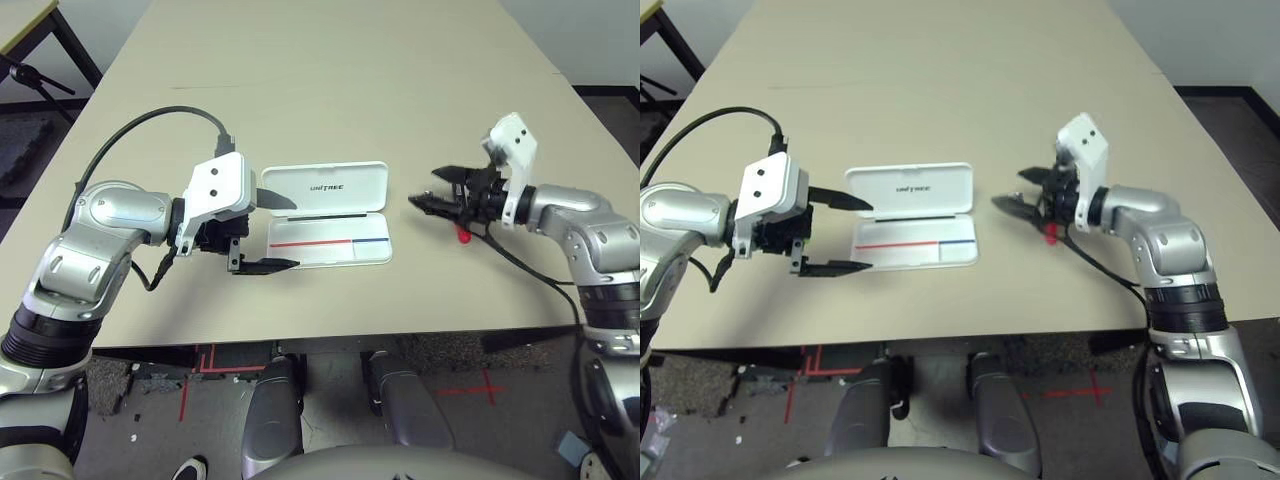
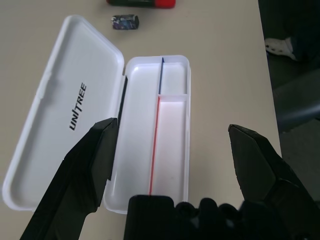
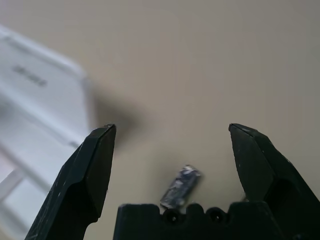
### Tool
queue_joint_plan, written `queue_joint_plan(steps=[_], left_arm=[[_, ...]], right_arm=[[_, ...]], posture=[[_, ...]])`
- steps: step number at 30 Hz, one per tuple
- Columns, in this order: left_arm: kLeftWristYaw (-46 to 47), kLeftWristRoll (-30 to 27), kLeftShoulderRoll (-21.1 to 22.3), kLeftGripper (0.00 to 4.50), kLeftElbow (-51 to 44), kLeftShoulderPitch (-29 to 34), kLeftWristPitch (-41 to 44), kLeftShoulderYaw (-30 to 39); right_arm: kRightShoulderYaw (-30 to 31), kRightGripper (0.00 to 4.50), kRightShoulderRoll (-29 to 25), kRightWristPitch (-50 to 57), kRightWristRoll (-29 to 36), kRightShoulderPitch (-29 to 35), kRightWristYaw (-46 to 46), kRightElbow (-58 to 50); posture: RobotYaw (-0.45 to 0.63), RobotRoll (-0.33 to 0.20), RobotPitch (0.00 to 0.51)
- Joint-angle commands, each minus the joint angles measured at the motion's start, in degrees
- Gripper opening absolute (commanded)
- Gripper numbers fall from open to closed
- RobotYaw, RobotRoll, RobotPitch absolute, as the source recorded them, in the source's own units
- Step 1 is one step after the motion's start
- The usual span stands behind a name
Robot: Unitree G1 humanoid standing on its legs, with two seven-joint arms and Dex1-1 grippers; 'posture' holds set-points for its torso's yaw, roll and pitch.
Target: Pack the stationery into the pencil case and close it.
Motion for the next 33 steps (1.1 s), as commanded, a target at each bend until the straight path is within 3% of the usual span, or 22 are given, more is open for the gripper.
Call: queue_joint_plan(steps=[1,10,28,31,33], left_arm=[[0.44,-0.39,-0.59,4.49,-0.08,-0.63,-0.51,-0.74],[0.22,0.40,-1.14,4.49,1.72,-1.88,-2.15,-2.06],[0.52,0.62,-0.97,4.49,1.05,-1.60,-2.83,-2.50],[0.56,0.72,-0.88,4.50,1.04,-1.54,-2.83,-2.52],[0.61,0.82,-0.86,4.50,1.10,-1.53,-2.85,-2.54]], right_arm=[[-2.00,4.50,0.25,8.85,-1.26,-0.36,-7.30,-0.84],[-2.18,4.50,-2.07,15.61,-1.49,1.19,-11.78,-0.11],[-0.03,4.50,0.52,9.74,-1.95,4.29,-11.54,8.85],[-0.66,3.93,0.43,8.58,-2.38,4.06,-12.21,10.27],[-1.60,3.27,0.27,7.55,-2.92,3.40,-13.01,11.73]], posture=[[-0.13,0.000,0.175],[-0.14,0.000,0.162],[-0.12,0.000,0.161],[-0.12,0.000,0.161],[-0.12,0.000,0.162]])
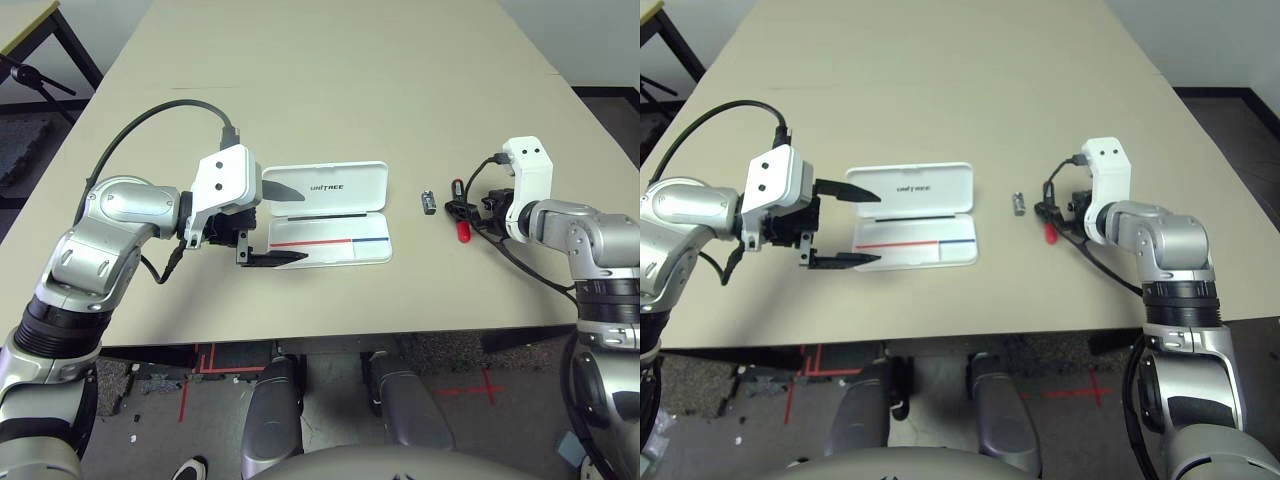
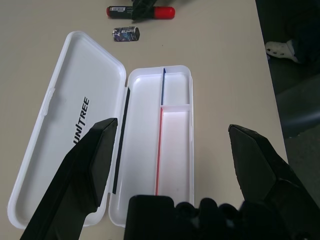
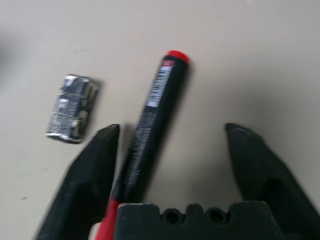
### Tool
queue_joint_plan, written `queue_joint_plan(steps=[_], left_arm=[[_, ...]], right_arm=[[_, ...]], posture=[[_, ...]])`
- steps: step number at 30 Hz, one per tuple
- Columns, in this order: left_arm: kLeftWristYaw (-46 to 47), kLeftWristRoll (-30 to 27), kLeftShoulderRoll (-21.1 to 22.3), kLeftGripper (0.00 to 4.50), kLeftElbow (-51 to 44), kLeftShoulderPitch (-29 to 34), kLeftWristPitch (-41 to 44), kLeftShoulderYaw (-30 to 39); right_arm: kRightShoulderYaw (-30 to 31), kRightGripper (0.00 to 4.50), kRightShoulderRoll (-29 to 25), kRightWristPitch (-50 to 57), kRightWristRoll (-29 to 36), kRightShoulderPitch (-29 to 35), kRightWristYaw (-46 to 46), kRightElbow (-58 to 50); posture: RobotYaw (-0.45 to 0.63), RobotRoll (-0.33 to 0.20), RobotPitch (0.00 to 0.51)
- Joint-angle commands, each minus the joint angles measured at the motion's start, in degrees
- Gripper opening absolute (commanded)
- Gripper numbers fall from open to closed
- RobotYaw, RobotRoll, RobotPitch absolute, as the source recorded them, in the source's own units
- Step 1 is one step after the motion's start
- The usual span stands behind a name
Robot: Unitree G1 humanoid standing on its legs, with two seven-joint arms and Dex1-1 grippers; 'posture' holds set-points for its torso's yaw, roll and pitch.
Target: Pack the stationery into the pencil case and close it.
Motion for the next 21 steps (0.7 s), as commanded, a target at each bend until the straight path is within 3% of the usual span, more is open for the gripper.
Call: queue_joint_plan(steps=[1,7,15,21], left_arm=[[0.13,0.52,0.47,4.50,-0.97,0.03,-0.13,-0.85],[-0.08,0.68,0.48,4.50,-0.41,-0.20,-0.30,-0.92],[-0.27,1.02,0.53,4.50,0.02,-0.30,-0.46,-0.95],[-0.22,1.70,0.77,4.50,0.22,-0.08,-0.89,-0.98]], right_arm=[[-0.90,2.83,0.03,-0.64,-1.05,0.20,-1.13,3.48],[-1.87,0.61,-2.74,-1.37,-1.23,-1.80,-0.30,5.02],[0.46,0.52,-7.85,-4.10,-1.09,-4.66,5.35,4.12],[5.57,0.52,-13.00,-9.30,-1.86,-6.81,15.66,2.19]], posture=[[-0.12,0.000,0.162],[-0.12,0.000,0.163],[-0.13,0.000,0.163],[-0.12,0.000,0.163]])
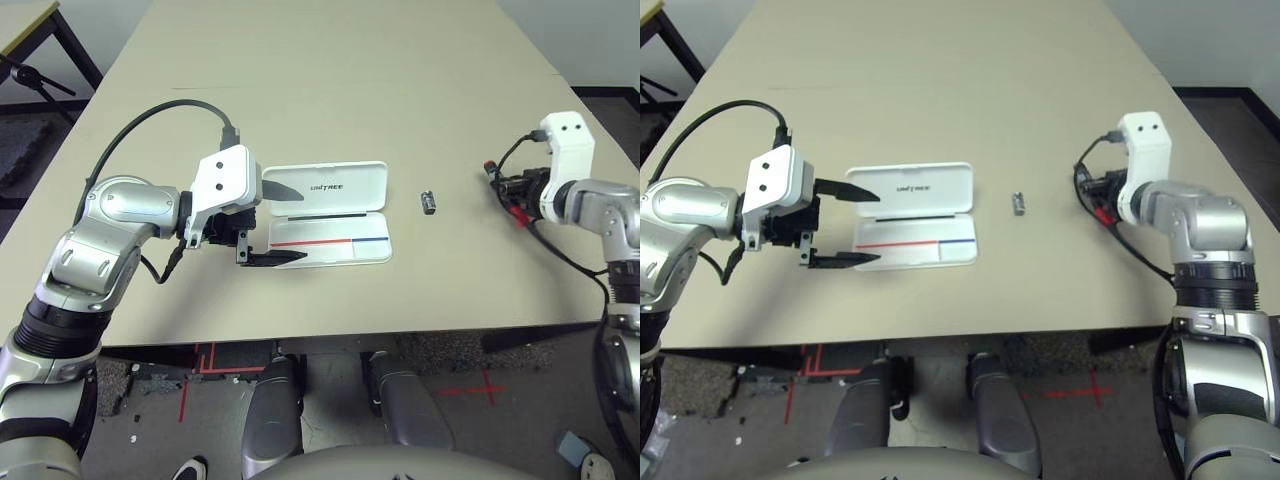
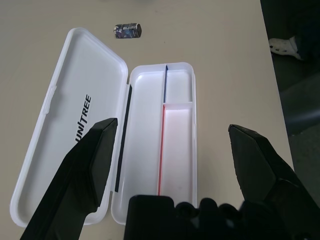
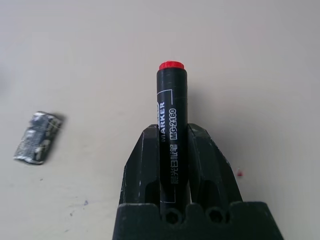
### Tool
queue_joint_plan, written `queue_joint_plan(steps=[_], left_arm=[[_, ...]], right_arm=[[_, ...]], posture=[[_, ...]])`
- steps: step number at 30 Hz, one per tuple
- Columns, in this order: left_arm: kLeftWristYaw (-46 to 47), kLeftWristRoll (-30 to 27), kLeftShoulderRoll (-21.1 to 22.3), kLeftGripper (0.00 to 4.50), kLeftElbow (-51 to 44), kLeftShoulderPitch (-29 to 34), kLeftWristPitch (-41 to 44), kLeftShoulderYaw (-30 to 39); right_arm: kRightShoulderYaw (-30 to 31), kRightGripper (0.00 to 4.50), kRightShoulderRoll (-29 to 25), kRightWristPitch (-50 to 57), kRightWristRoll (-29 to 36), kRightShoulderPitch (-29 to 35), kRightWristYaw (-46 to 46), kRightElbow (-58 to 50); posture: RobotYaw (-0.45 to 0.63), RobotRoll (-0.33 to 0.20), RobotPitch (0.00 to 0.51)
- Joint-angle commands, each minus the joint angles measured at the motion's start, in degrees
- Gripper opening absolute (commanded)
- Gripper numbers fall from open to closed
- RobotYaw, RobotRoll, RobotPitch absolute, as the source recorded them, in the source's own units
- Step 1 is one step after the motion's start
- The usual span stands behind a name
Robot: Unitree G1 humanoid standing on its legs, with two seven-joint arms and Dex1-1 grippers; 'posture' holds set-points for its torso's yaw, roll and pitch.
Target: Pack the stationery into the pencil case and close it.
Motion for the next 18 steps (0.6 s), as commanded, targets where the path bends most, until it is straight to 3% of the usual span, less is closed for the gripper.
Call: queue_joint_plan(steps=[1,9,18], left_arm=[[-0.23,0.74,0.70,4.50,-0.07,-0.04,-0.60,-0.86],[0.13,0.92,0.94,4.50,-0.58,0.48,-0.22,-0.54],[0.66,0.98,1.19,4.50,-1.03,0.76,0.17,-0.30]], right_arm=[[3.79,0.52,-2.72,-3.12,-0.42,-1.03,7.03,-3.10],[9.49,0.52,-7.05,-12.29,2.13,-1.27,26.65,-11.49],[17.04,0.52,-4.49,-16.18,0.58,-5.43,35.78,-19.10]], posture=[[-0.12,0.000,0.163],[-0.11,0.000,0.165],[-0.10,0.000,0.165]])
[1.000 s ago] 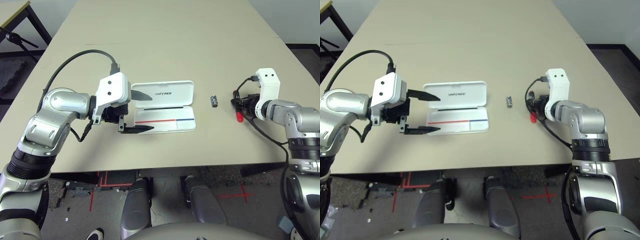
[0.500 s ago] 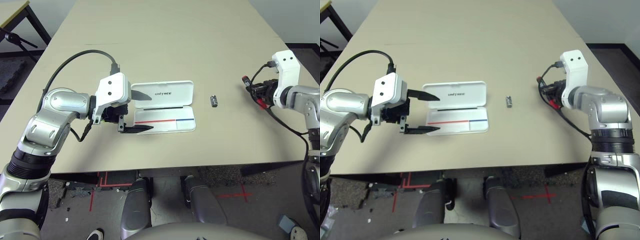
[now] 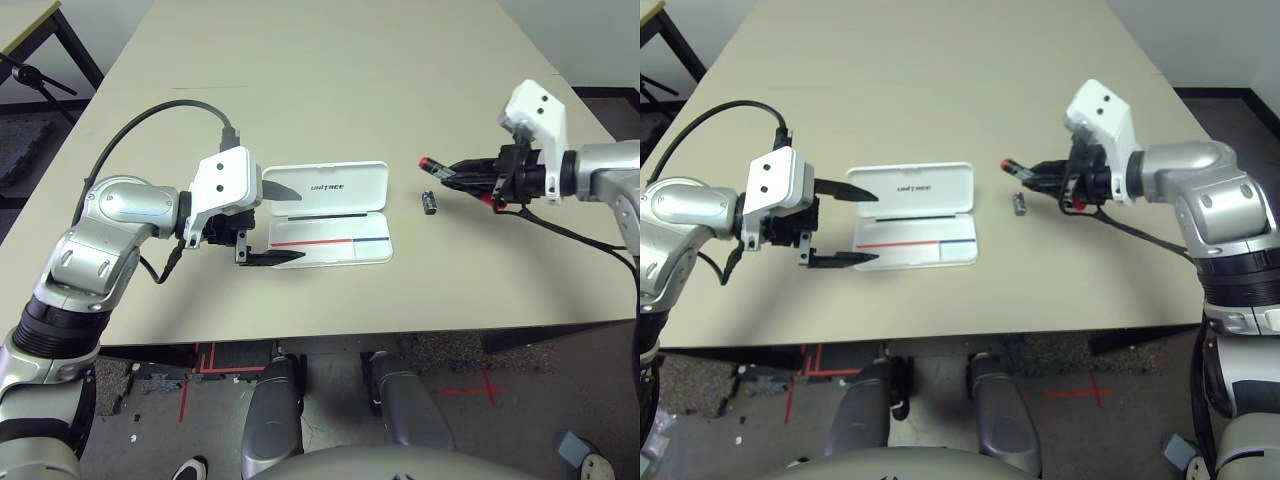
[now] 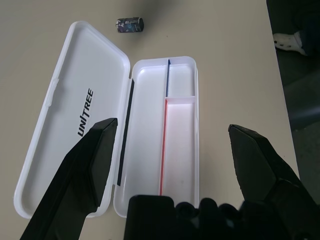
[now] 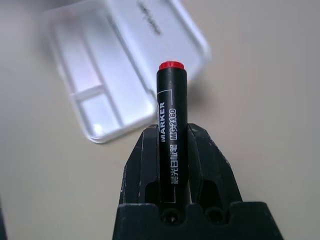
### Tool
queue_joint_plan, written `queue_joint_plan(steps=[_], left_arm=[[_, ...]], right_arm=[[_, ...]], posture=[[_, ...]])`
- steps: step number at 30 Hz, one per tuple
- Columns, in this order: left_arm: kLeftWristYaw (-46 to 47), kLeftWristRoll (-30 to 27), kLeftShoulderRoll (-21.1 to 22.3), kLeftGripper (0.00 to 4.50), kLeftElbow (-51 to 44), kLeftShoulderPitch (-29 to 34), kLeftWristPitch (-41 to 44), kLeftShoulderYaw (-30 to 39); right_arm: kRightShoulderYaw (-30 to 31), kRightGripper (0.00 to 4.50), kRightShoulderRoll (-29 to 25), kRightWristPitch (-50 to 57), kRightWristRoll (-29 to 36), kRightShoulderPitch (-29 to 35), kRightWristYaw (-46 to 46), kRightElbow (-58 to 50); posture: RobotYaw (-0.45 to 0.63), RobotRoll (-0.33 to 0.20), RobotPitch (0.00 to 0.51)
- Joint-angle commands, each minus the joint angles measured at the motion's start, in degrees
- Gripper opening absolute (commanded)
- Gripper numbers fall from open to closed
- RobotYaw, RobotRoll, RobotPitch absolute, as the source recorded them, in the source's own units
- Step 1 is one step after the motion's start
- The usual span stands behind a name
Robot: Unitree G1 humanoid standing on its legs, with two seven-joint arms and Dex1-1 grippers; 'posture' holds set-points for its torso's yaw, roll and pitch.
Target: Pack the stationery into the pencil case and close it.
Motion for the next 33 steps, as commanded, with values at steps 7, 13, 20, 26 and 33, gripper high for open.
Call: queue_joint_plan(steps=[7,13,20,26,33], left_arm=[[1.11,0.51,0.82,4.50,-1.38,0.88,0.31,-0.50],[2.43,0.80,0.47,4.50,-1.79,1.31,0.25,-0.70],[3.30,1.26,0.56,4.50,-1.94,1.74,-0.04,-0.98],[3.76,1.65,0.58,4.50,-1.88,1.98,-0.09,-0.97],[4.01,2.15,0.53,4.50,-1.80,2.30,-0.10,-1.05]], right_arm=[[9.00,0.52,7.39,-3.95,-4.79,-3.96,0.36,-2.14],[11.94,0.52,13.51,-5.57,-7.96,-4.30,-2.24,-0.21],[14.82,0.52,18.95,-8.37,-12.22,-4.64,-5.23,2.38],[16.33,0.52,21.25,-12.12,-15.35,-4.55,-6.20,5.20],[17.90,0.52,23.64,-19.26,-19.40,-3.91,-7.29,9.21]], posture=[[-0.09,0.000,0.161],[-0.08,0.000,0.161],[-0.07,0.000,0.157],[-0.06,0.000,0.152],[-0.06,0.000,0.147]])
